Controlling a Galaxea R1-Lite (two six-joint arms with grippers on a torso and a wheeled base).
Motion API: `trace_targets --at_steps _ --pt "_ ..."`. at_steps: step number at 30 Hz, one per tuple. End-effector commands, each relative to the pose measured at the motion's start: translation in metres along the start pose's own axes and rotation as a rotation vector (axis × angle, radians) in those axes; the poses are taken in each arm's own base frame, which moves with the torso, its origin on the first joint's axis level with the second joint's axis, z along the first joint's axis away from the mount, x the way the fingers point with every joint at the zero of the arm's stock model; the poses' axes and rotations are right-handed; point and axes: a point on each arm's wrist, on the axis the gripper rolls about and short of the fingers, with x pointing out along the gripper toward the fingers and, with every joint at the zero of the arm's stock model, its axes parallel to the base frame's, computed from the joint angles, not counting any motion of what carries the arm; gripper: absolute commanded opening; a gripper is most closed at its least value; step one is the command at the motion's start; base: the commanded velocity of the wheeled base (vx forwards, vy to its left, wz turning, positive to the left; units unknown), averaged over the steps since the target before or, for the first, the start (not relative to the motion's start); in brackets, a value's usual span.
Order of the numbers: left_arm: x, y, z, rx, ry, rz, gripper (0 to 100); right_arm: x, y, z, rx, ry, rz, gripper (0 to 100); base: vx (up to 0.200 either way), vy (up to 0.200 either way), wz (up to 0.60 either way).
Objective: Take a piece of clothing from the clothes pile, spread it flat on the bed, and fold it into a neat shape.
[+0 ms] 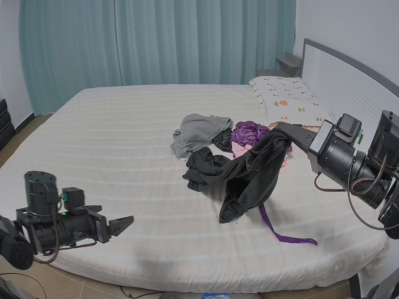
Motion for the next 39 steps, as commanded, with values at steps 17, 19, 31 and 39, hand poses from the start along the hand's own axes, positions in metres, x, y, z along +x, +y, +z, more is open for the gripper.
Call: trace_targets --at_steps 17,19,31,39 --pt "0.226 -0.065 -0.032 0.008 0.068 -0.089 100 0.004 0.006 -0.003 -0.049 0.001 0.035 0 0.000 0.000 0.00" --pt "0.245 -0.068 -0.029 -0.022 0.041 -0.091 100 0.004 0.006 -0.002 -0.049 -0.005 0.041 0 0.000 0.000 0.00" --pt "0.306 -0.066 -0.018 -0.039 -0.041 -0.047 100 -0.001 0.009 0.001 -0.047 -0.041 0.072 0 0.000 0.000 0.00" --pt "0.335 -0.063 -0.012 -0.049 -0.071 0.012 0 -0.001 0.008 0.002 -0.045 -0.047 0.070 0 0.000 0.000 0.00"
